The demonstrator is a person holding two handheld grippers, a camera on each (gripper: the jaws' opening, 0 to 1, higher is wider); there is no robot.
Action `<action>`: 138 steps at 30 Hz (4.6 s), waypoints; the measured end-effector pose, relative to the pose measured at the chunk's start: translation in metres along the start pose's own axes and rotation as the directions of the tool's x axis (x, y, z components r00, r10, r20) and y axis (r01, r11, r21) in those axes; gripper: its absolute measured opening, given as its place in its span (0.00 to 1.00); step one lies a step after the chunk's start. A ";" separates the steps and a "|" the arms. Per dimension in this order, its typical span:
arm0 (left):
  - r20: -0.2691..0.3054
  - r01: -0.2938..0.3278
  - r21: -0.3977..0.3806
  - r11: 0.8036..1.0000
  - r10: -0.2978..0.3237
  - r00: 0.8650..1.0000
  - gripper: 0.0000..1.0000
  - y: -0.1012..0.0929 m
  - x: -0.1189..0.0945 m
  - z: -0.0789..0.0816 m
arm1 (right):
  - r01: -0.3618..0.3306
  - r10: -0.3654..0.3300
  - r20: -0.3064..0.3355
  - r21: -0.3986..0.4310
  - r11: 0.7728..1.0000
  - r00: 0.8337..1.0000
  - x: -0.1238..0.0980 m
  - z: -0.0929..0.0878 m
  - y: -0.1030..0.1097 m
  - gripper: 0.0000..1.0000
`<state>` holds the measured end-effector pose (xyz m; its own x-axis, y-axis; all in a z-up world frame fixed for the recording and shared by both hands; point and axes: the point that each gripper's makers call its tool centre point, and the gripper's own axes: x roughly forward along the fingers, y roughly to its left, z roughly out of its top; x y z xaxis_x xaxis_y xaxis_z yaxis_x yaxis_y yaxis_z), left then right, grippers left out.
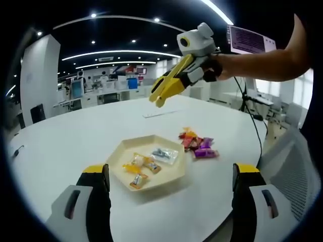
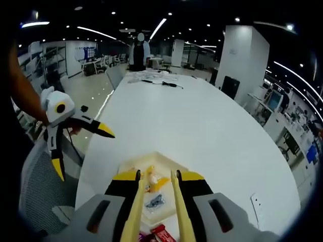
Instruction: Place the target food into the container with the food tongs after gripping and lifting it, then release it inside without dropping or visibly crushing the food.
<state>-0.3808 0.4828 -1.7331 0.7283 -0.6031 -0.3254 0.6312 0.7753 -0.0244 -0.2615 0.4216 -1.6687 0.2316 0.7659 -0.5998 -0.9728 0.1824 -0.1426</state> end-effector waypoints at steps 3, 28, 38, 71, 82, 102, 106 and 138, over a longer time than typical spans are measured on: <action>-0.001 0.000 0.000 1.000 0.000 1.000 0.97 0.000 0.000 0.000 | 0.004 -0.004 -0.006 0.003 1.000 1.000 -0.003 -0.005 -0.003 0.28; -0.014 0.015 -0.003 1.000 -0.015 1.000 0.97 -0.003 0.001 -0.004 | 0.064 -0.062 -0.033 0.055 0.996 0.998 -0.055 -0.062 -0.040 0.29; -0.016 0.017 -0.011 1.000 -0.017 1.000 0.97 -0.003 0.002 -0.004 | 0.096 -0.093 -0.041 0.096 0.991 0.995 -0.078 -0.082 -0.052 0.29; -0.041 0.002 -0.017 1.000 -0.003 0.999 0.97 0.000 0.003 -0.009 | 0.134 -0.129 -0.063 0.089 0.987 0.990 -0.074 -0.142 -0.077 0.29; -0.060 0.001 -0.018 1.000 -0.002 0.998 0.97 0.000 0.004 -0.013 | 0.113 -0.103 -0.097 0.103 0.988 0.990 -0.048 -0.174 -0.077 0.29; -0.073 0.001 -0.025 1.000 -0.003 0.997 0.96 0.000 0.005 -0.016 | 0.051 -0.038 -0.205 0.059 0.997 0.978 -0.020 -0.212 -0.068 0.29; -0.073 -0.004 -0.031 1.000 0.002 0.997 0.96 0.001 0.004 -0.016 | 0.042 -0.030 -0.221 0.053 0.998 0.975 -0.016 -0.216 -0.066 0.29; -0.081 -0.002 -0.035 0.999 -0.001 0.997 0.96 0.001 0.005 -0.018 | 0.065 -0.026 -0.190 0.202 0.977 0.981 0.010 -0.199 -0.067 0.30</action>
<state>-0.3812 0.4841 -1.7514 0.7034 -0.5870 -0.4008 0.6203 0.7823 -0.0571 -0.1945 0.2943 -1.8221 0.2525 0.6296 -0.7348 -0.9355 0.3527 -0.0193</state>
